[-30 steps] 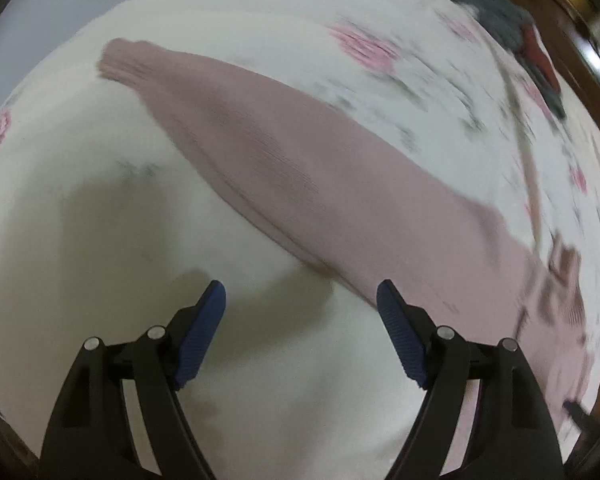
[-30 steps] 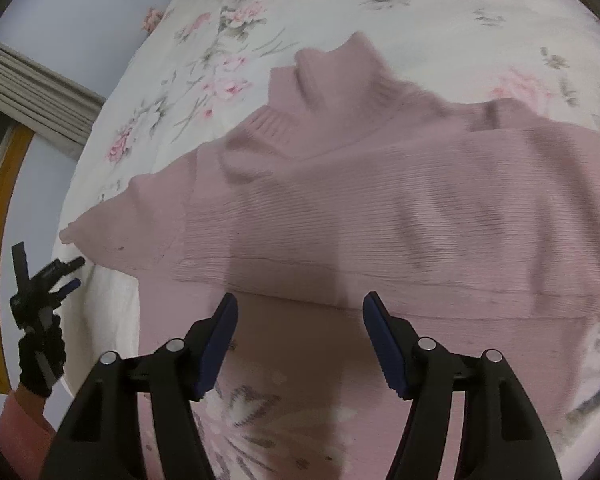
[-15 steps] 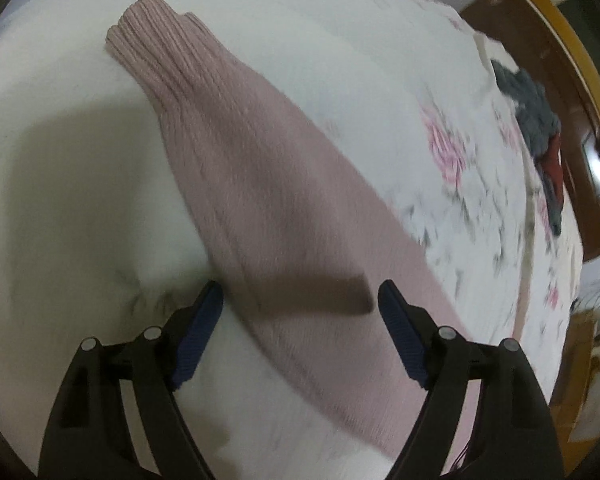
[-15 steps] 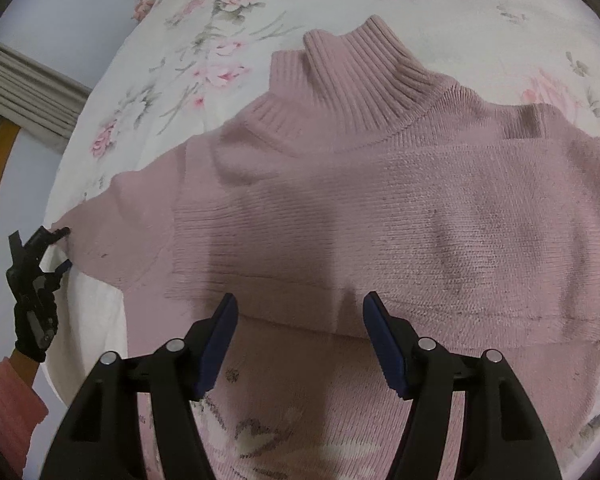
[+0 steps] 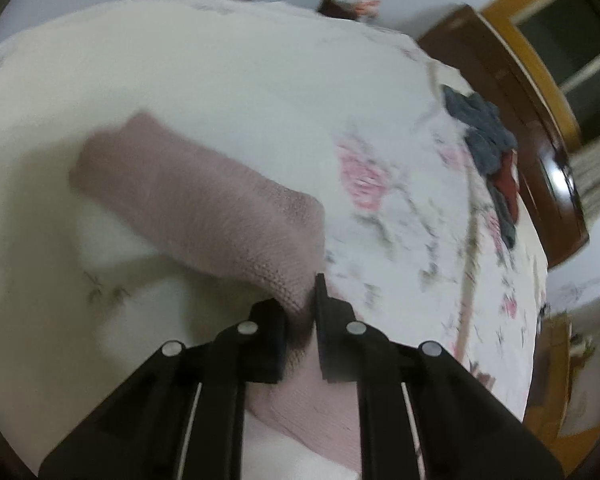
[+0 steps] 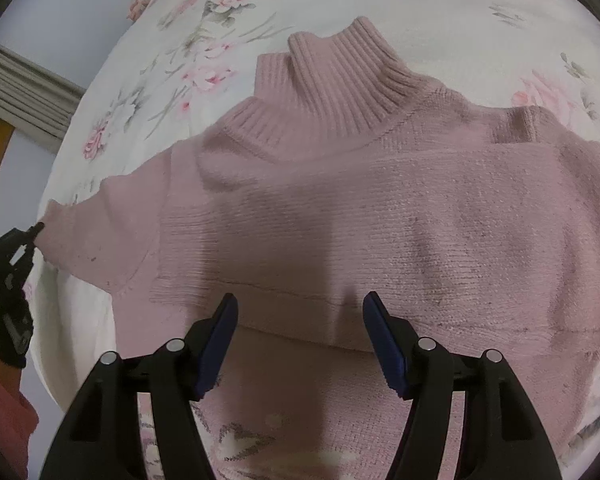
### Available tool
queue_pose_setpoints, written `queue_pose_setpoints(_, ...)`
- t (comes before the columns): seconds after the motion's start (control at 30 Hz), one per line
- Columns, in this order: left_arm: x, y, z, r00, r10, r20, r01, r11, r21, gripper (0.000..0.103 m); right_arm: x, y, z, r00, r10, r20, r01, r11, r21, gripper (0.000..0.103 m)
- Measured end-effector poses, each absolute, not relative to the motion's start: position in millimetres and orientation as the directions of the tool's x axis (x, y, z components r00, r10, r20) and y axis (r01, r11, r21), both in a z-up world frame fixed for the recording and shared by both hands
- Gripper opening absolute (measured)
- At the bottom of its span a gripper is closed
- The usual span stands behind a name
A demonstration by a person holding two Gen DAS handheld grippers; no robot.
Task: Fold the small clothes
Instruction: 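Fold the held sleeve across the sweater body with the left tool, release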
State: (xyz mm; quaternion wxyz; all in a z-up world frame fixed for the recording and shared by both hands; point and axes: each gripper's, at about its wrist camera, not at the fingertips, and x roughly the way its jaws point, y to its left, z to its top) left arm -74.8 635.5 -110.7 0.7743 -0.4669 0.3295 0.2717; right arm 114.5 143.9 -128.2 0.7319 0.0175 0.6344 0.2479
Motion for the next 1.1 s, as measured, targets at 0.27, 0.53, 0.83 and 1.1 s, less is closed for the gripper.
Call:
queue_pose_setpoints(0.27,-43,549,-82,0.666,0.047,-0.745,-0.651,0.524,-0.549,0.01,113,127,-124,0.081,0.394,-0.916,-0.317,0.881,0.351,0.065)
queue_pose_setpoints(0.53,5,457,-89,0.708,-0.121,-0.695,-0.551,0.522,-0.652,0.01,114,107,-122,0.092,0.402,-0.911,-0.289,0.886,0.362,0.065)
queue_pose_setpoints(0.83,48,363,-116,0.682,-0.239,-0.691,-0.503,0.533,-0.681,0.01,116,83,-125,0.109,0.407,-0.907,-0.253,0.893,0.371,0.065)
queue_pose_setpoints(1.1,72,321,-173,0.586,-0.306,-0.75,-0.54,0.543,-0.643,0.016,115,62,-131,0.109,0.398,-0.911,-0.223,0.903,0.368,0.065)
